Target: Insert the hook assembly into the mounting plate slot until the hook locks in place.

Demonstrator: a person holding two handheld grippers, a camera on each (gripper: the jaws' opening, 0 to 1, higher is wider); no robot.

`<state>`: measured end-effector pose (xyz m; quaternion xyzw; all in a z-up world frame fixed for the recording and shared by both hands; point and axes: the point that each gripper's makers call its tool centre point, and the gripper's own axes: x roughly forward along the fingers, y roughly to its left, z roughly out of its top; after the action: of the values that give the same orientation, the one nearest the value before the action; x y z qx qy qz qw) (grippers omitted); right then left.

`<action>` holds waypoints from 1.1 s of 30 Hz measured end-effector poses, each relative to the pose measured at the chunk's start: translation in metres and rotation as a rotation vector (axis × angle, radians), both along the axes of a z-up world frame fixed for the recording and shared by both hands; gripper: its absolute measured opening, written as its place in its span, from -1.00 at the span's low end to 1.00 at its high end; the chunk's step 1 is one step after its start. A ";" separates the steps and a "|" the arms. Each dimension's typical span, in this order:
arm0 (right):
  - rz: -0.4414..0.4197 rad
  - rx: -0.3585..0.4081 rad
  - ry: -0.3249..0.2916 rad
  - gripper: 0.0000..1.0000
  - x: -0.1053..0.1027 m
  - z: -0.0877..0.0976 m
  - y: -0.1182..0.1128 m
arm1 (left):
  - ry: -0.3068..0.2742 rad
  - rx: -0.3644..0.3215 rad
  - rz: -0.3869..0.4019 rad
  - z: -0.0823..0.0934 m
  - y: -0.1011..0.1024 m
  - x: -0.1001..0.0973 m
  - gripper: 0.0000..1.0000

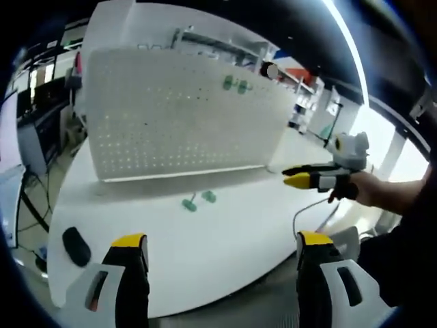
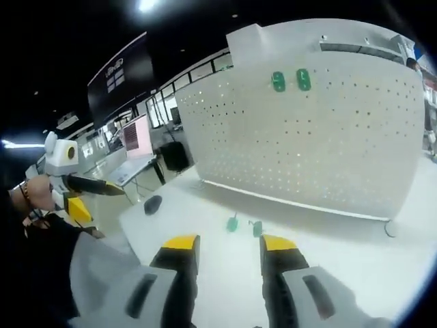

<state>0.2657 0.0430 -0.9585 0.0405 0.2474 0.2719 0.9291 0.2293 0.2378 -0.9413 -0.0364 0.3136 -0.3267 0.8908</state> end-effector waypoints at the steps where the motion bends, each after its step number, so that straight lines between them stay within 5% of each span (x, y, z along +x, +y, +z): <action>1: 0.008 0.000 0.010 -0.34 -0.003 -0.003 0.002 | 0.006 0.002 0.001 -0.001 0.000 -0.001 0.82; 25: 0.079 -0.019 0.194 -0.21 -0.064 -0.048 0.007 | 0.103 0.010 -0.025 -0.031 -0.002 -0.019 0.90; 33: 0.092 -0.006 0.240 -0.21 -0.070 -0.055 0.007 | 0.133 0.016 -0.025 -0.041 -0.001 -0.026 0.89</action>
<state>0.1960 0.0502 -1.0138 0.0585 0.3593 0.3068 0.8794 0.2037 0.2366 -0.9818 -0.0469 0.3753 -0.3323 0.8640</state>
